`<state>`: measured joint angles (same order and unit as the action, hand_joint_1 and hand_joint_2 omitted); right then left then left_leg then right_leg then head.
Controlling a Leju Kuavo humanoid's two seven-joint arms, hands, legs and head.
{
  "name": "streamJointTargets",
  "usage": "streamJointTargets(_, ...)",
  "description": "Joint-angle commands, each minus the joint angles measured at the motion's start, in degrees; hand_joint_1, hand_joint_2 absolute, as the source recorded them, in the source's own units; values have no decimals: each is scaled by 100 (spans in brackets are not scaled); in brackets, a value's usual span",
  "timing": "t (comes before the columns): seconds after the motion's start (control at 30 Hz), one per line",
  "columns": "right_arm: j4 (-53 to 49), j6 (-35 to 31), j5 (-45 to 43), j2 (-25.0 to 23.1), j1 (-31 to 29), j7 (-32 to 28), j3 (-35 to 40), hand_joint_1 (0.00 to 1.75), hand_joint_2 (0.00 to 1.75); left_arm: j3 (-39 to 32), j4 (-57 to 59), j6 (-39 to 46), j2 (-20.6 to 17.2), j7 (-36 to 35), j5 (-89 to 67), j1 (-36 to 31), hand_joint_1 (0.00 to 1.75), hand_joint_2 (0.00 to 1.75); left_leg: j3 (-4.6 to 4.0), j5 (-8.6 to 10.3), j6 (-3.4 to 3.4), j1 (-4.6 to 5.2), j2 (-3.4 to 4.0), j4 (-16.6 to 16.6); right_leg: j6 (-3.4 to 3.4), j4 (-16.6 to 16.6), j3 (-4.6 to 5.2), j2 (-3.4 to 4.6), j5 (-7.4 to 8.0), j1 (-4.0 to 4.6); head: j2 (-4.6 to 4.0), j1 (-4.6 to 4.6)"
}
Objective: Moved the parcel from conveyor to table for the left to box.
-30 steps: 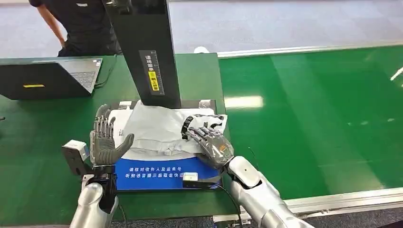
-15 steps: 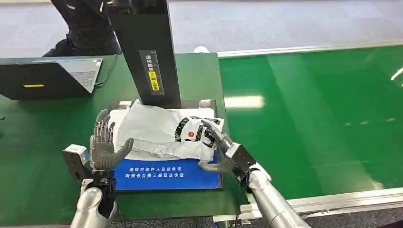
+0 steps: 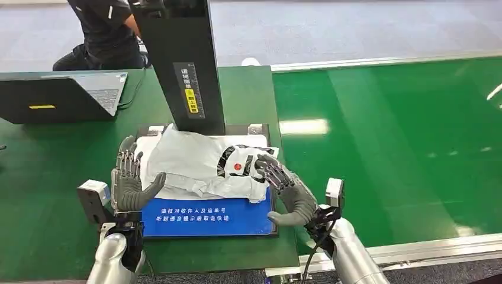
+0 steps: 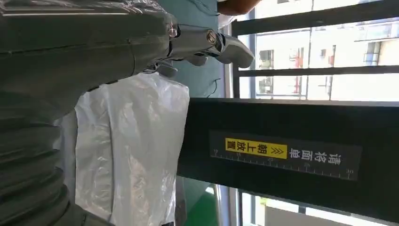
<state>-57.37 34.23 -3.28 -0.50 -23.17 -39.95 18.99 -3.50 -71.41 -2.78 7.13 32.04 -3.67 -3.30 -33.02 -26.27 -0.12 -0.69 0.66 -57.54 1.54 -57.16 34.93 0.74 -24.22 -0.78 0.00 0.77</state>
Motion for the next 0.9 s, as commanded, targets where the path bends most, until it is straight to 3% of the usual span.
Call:
streamJointTargets(0.03, -605, 173, -238, 131, 300, -2, -384, 0, 175, -109, 179, -46, -89, -49, 5, -118, 0, 175, 7, 3, 0, 4, -17, 7, -9, 0, -7, -19, -2, -2, 0, 0)
streamJointTargets(0.23, -2129, 73, -197, 63, 1334, 304, -1546, 0, 175, -293, -86, -125, -15, -105, -98, 104, 0, 175, 7, 0, 1, 3, -30, 7, -6, 2, -12, -31, -10, -1, 0, 0)
streamJointTargets(0.37, -2524, 62, -210, -108, 1632, 299, -2310, 0, 175, -378, -185, -174, -7, -170, -178, 209, 0, 175, 6, -4, 2, 5, -27, 5, -9, -2, -10, -29, -14, -4, 0, 0)
streamJointTargets(0.5, -2722, 5, -141, -333, 1810, 378, -2925, 0, 175, -415, -221, -981, -20, -258, 246, 359, 0, 175, 9, -4, 1, 7, -24, 8, -11, -1, -11, -26, -12, -5, 0, 0)
streamJointTargets(0.6, -2806, -153, -94, -532, 1932, 428, -3339, 0, 175, -353, -407, -902, 62, -243, -44, 478, 0, 175, 1, -6, 1, 2, -14, 4, -7, 2, -4, -15, -9, 0, 0, 0)
streamJointTargets(0.9, -3184, -733, 663, -714, 2097, 590, -3215, 0, 175, -187, -354, -827, 62, -228, -305, 357, 0, 175, 8, -6, 1, 7, -15, 7, -11, -2, -6, -17, -11, -4, 0, 0)
